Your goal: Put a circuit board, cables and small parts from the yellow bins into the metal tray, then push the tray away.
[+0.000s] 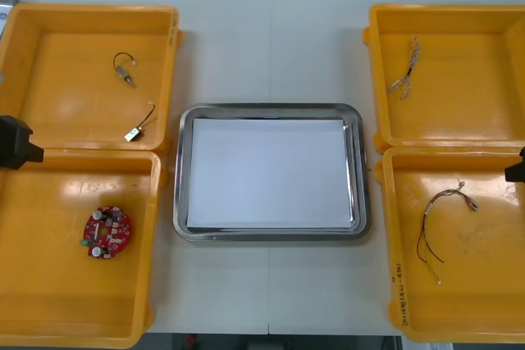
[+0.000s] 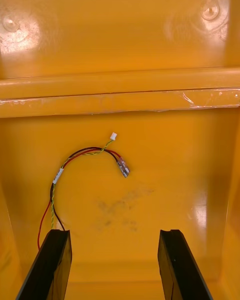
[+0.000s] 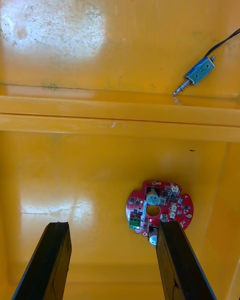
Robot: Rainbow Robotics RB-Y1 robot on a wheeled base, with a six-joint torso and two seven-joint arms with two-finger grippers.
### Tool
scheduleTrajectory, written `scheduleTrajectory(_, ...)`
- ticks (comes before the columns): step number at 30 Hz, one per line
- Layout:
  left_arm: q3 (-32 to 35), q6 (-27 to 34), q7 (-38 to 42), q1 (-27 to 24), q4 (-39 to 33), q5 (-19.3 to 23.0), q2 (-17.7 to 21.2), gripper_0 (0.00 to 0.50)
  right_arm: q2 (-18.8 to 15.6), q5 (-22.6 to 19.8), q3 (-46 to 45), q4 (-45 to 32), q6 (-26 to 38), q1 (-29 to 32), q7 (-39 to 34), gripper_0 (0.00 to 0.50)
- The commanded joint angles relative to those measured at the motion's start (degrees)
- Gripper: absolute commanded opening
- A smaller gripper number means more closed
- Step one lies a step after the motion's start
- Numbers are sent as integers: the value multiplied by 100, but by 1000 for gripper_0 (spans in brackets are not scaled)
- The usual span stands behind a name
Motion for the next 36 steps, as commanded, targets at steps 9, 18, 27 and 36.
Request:
scheduleTrajectory(9,166,36,-377,11,-175,43,57,500,51,-46,62,-170,18,95,-182,500)
scheduleTrajectory(18,166,36,-377,11,-175,43,57,500,51,-46,62,-170,18,95,-182,500)
scheduleTrajectory(27,166,36,-377,11,-175,43,57,500,51,-46,62,-170,18,95,-182,500)
scheduleTrajectory(36,166,36,-377,11,-175,43,57,500,51,-46,62,-170,18,95,-182,500)
